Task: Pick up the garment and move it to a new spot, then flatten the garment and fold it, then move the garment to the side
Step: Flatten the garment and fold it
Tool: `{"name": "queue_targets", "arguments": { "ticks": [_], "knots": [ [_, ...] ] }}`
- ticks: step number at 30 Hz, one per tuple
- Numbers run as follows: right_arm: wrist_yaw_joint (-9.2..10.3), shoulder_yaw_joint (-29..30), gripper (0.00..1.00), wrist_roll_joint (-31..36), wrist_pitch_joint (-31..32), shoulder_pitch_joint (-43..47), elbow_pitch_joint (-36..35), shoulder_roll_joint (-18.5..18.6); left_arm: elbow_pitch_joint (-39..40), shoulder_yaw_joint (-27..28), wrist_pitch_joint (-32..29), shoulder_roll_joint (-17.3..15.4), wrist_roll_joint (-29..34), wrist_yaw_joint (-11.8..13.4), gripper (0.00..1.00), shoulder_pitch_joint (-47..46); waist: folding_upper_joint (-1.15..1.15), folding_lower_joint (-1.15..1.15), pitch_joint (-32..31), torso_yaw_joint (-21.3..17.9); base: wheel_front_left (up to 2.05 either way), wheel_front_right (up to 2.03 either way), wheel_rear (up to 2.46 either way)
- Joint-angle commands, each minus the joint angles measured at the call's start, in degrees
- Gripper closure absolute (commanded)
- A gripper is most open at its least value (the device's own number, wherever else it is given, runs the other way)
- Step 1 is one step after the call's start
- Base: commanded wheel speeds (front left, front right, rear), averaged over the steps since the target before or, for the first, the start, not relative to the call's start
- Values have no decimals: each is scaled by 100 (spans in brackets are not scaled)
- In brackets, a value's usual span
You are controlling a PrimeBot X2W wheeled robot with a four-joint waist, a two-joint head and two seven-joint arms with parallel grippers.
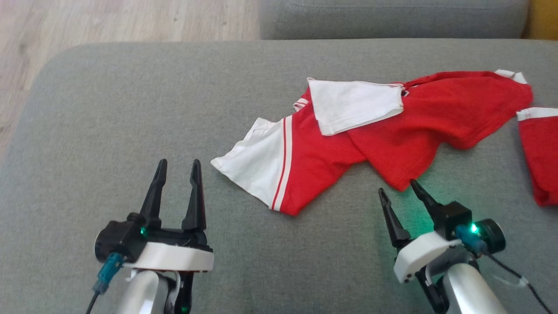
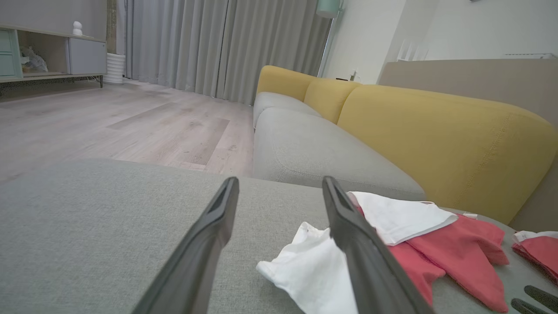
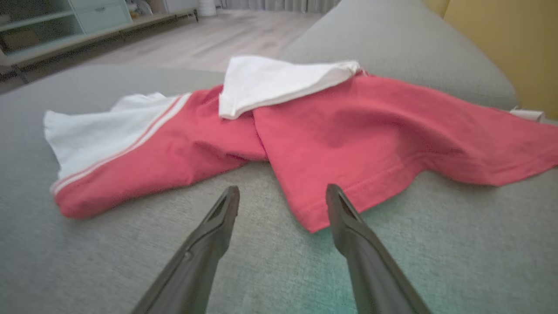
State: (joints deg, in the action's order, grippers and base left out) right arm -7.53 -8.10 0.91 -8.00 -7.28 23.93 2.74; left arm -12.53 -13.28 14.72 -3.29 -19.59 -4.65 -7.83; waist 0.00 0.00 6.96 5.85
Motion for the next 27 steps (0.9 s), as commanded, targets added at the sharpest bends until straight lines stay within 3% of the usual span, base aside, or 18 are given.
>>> {"name": "queue_targets", "arguments": {
  "ticks": [1, 15, 16, 18, 27],
  "knots": [
    [4, -39, 0, 142, 64, -287, 1, 14, 137, 200, 28, 3, 75, -27, 0, -229, 0, 0, 66, 68, 0, 0, 0],
    [4, 442, 0, 920, 340, -1210, 1372, 14, 85, 72, 28, 39, 61, -105, 0, -479, 0, 0, 366, 350, 0, 0, 0],
    [4, 488, 9, 927, 337, -1248, 1440, 14, 90, 63, 28, 40, 45, -93, 0, -488, 0, 0, 376, 355, 0, 0, 0],
    [4, 584, 100, 928, 299, -1317, 1540, 14, 105, 64, 28, 40, 22, -67, 0, -495, 0, 0, 393, 330, 0, 0, 0],
    [4, 924, 100, 809, -85, -1175, 1564, 14, 110, 168, 28, 41, 37, -40, 0, -437, 0, 0, 241, -165, 0, 0, 0]
  ]
}}
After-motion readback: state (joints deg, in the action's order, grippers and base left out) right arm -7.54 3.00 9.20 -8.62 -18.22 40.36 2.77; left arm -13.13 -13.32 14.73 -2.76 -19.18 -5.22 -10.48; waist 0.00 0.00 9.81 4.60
